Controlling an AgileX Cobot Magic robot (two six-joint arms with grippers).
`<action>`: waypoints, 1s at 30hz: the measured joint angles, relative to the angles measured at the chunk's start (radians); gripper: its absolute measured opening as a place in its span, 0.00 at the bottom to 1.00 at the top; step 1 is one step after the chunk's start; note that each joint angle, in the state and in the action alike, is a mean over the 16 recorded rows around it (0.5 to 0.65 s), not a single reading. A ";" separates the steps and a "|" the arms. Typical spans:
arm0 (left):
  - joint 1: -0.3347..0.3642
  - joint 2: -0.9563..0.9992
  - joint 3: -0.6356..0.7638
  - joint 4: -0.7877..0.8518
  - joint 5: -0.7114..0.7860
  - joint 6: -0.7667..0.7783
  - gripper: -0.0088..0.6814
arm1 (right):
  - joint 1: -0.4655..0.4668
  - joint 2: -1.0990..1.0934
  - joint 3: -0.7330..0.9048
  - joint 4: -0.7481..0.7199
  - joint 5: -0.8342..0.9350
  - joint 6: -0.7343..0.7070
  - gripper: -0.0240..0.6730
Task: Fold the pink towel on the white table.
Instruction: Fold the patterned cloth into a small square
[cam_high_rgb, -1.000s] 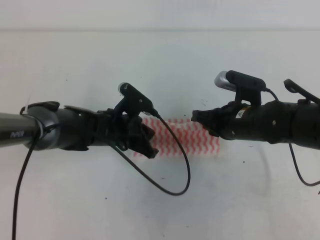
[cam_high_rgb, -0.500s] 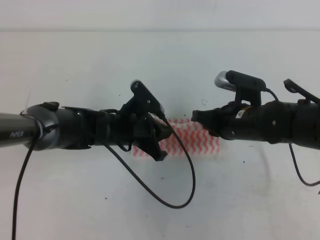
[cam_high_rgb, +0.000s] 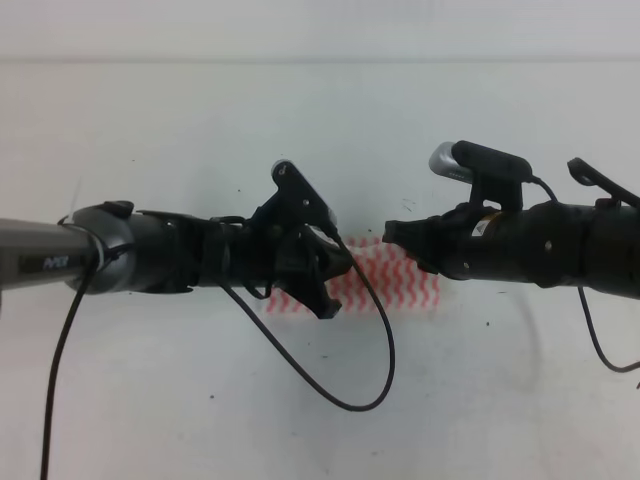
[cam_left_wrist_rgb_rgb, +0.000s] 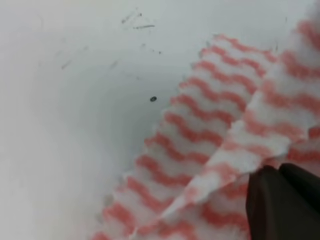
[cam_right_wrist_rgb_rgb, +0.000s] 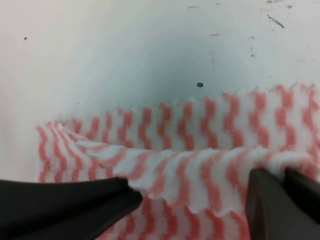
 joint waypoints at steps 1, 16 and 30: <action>0.000 0.002 -0.003 0.000 0.000 0.000 0.01 | 0.000 0.000 0.000 0.000 0.000 0.000 0.03; 0.000 0.004 -0.016 0.000 0.000 0.011 0.01 | 0.000 0.000 0.000 -0.001 -0.004 0.000 0.03; 0.000 0.018 -0.025 0.000 -0.001 0.039 0.01 | -0.001 -0.003 0.000 -0.004 -0.033 0.001 0.05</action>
